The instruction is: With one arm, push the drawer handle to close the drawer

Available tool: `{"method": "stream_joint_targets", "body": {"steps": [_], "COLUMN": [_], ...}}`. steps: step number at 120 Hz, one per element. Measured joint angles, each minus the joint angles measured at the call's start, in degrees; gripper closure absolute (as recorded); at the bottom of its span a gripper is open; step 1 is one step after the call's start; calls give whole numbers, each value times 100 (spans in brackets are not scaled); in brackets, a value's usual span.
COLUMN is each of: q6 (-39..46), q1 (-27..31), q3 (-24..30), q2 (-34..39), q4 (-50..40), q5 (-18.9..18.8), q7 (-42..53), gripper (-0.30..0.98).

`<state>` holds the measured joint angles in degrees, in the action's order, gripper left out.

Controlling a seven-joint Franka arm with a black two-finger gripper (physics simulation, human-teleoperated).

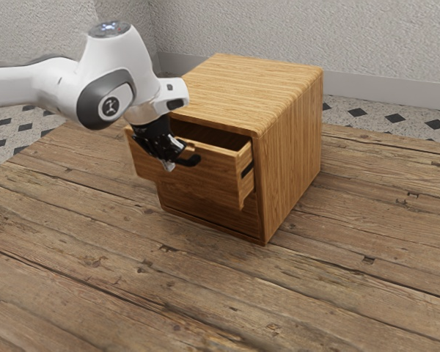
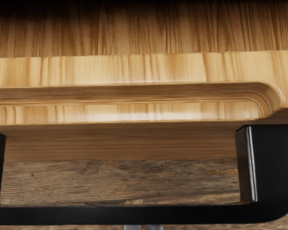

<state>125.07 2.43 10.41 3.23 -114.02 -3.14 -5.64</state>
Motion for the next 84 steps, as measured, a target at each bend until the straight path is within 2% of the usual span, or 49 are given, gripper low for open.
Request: {"method": "stream_joint_targets", "body": {"steps": [76,84], "q6": [225,224], "q1": [-85,-128], "q3": [-7,-5], "q2": [-946,-1043], "q4": [1075,1166], "q5": [-205,-242], "q7": [-64,-75], "gripper": [78,84]}}
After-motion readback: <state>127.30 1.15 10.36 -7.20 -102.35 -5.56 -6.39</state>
